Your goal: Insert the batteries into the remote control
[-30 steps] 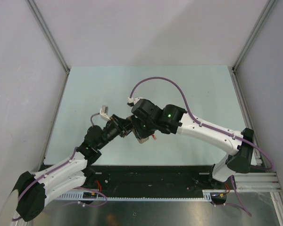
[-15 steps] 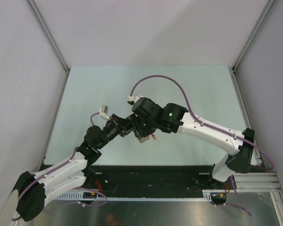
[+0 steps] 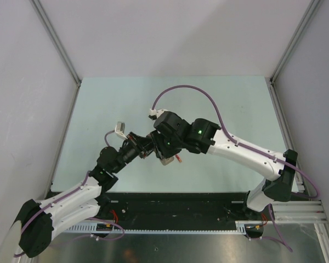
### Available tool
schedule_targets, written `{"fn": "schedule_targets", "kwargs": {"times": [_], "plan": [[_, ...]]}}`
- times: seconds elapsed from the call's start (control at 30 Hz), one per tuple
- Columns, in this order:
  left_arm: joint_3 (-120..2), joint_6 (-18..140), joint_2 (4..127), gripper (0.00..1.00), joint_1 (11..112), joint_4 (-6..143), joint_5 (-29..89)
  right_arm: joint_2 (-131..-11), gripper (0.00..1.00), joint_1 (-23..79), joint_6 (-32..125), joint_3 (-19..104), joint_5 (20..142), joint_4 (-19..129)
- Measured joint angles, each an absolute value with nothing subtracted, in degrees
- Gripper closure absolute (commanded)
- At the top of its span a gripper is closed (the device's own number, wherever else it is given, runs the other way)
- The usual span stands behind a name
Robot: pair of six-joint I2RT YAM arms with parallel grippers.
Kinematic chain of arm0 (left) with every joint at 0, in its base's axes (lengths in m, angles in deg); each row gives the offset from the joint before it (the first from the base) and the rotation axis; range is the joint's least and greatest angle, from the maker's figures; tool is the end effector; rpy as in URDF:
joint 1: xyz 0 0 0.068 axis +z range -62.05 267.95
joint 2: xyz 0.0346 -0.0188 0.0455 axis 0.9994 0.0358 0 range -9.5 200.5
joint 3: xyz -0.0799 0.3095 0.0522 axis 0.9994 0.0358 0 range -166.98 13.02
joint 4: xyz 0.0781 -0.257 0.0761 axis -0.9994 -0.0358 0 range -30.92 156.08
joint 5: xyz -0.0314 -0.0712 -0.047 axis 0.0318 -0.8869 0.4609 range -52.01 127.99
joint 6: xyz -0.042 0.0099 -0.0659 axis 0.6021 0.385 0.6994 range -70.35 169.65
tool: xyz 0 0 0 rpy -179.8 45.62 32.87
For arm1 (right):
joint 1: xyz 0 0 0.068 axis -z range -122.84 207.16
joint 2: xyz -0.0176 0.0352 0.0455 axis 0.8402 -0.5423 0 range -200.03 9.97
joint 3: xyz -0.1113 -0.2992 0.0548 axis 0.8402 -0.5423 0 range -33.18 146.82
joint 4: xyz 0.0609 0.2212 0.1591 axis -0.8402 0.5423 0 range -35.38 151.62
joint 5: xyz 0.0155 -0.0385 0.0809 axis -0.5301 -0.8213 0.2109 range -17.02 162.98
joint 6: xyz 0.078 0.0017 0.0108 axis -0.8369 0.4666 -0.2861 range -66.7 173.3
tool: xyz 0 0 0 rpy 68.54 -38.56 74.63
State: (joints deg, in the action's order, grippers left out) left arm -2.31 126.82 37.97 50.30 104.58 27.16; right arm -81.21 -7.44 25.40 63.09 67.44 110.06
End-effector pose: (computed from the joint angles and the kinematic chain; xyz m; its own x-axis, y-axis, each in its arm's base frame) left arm 0.1513 -0.1327 0.2727 -0.7096 -0.6621 -0.2411 0.2517 0.0814 -0.9644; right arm 0.1664 0.3352 0.4043 -0.7003 -0.3890 -0.5986 -0.6167 0.7520 0.2328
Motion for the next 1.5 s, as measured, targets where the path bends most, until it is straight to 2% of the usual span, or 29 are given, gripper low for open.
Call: {"fn": "schedule_targets", "kwargs": {"times": [0.73, 1.13, 1.5], "plan": [[-2.4, 128.8, 37.6, 1.00, 50.6, 108.9, 26.8, -79.2, 0.55, -7.4, 24.4, 66.2, 67.3, 110.8], [-2.4, 128.7, 37.5, 1.00, 51.0, 108.8, 26.9, -78.7, 0.65, -7.2, 24.5, 66.6, 67.0, 112.8], [-2.4, 128.3, 37.4, 1.00, 51.3, 108.8, 26.9, -78.7, 0.68, -7.2, 24.8, 66.6, 67.0, 113.9]]}}
